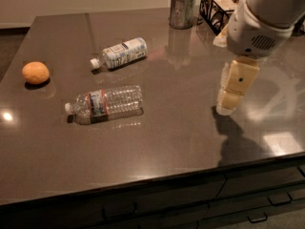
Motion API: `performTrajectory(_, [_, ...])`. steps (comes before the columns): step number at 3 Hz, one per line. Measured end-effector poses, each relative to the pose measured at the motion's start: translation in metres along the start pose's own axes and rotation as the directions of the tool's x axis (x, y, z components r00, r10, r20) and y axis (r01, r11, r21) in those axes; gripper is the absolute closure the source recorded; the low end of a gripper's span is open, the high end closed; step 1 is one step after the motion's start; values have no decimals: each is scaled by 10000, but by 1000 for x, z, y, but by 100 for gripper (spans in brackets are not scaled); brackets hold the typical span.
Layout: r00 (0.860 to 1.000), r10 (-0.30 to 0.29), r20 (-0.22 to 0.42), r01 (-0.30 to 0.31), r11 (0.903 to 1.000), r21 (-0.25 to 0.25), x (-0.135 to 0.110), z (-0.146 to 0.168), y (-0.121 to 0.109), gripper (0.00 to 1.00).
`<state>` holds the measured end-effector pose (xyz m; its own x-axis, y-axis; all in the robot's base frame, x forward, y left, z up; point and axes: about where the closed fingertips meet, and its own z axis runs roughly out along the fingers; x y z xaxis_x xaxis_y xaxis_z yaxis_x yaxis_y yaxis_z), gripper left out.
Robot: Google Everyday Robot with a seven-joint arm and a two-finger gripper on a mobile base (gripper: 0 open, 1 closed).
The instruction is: Move water bottle near blue plastic bottle
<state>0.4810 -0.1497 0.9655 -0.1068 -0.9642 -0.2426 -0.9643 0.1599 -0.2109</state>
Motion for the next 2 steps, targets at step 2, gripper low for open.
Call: performTrajectory(2, [9910,-1023,868,1101,9898,-905,-91,65,-27,0])
